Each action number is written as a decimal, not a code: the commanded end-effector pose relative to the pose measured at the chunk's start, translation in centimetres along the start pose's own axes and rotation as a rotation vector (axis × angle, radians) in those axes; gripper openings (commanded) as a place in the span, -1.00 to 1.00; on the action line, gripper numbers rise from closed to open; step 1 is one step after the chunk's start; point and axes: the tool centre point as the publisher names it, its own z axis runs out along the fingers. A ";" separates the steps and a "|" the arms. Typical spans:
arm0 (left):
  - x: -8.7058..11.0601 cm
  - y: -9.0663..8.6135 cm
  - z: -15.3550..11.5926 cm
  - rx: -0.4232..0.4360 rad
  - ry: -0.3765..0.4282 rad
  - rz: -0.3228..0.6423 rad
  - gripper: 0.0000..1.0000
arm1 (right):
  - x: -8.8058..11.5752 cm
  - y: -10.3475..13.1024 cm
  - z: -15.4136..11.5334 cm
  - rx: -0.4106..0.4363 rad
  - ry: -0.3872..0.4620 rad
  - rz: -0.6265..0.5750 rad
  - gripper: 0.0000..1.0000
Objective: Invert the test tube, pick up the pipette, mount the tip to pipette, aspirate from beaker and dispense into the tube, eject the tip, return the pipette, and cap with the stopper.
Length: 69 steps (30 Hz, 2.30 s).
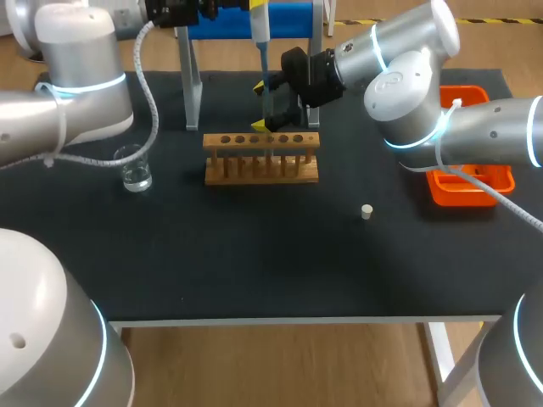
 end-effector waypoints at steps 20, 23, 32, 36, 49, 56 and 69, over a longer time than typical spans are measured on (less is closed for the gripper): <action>-0.1 1.5 -0.1 0.013 0.006 0.010 -1.00 | -0.1 0.0 -0.1 0.003 0.004 0.000 1.00; -0.1 1.7 -0.2 0.013 0.001 0.011 -1.00 | -0.1 0.0 -0.1 0.003 0.004 0.000 1.00; -0.2 2.2 -0.3 0.019 -0.001 0.018 -1.00 | -0.1 0.0 -0.1 0.003 0.004 0.000 1.00; -0.2 2.5 -0.3 0.025 -0.002 0.023 -1.00 | -0.1 0.0 -0.1 0.003 0.004 0.000 1.00; -0.2 2.7 -0.3 0.024 0.000 0.018 -1.00 | -0.1 0.0 -0.1 0.003 0.004 0.000 1.00; -0.2 2.8 -0.2 0.011 0.003 0.007 -1.00 | -0.1 0.0 -0.1 0.003 0.004 0.000 1.00; -0.2 1.5 -0.4 -0.003 -0.022 0.048 -1.00 | -0.1 0.0 -0.1 0.003 0.004 0.000 1.00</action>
